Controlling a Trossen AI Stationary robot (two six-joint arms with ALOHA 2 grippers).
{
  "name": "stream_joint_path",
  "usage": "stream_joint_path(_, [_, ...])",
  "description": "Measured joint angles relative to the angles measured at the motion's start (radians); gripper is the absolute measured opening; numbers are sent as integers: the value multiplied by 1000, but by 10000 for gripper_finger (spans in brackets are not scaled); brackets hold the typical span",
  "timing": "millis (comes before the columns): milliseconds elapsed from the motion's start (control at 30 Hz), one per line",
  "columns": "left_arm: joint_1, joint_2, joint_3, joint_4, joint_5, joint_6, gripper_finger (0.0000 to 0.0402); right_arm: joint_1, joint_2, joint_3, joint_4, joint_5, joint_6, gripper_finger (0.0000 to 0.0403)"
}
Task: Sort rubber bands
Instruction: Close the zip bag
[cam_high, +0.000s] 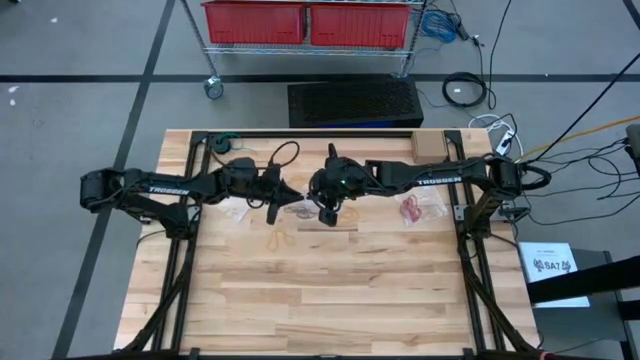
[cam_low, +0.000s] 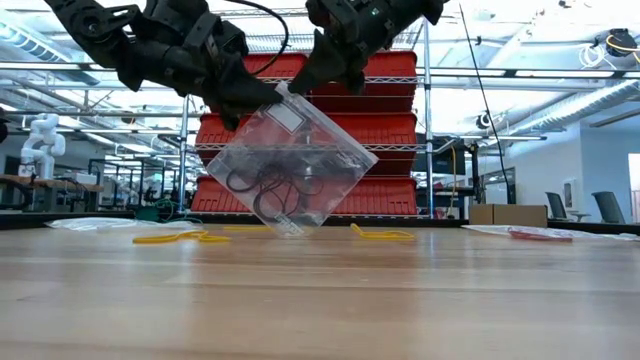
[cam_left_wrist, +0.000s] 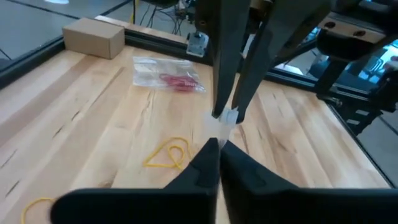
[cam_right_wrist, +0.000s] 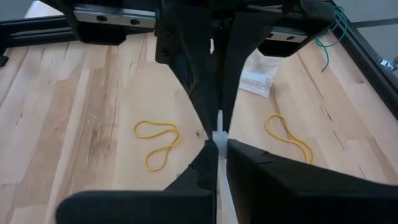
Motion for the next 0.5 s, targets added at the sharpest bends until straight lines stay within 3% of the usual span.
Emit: stream_joint_path(500, [27, -43, 0, 3, -12, -2, 2, 0, 0, 1, -74, -3, 22, 4])
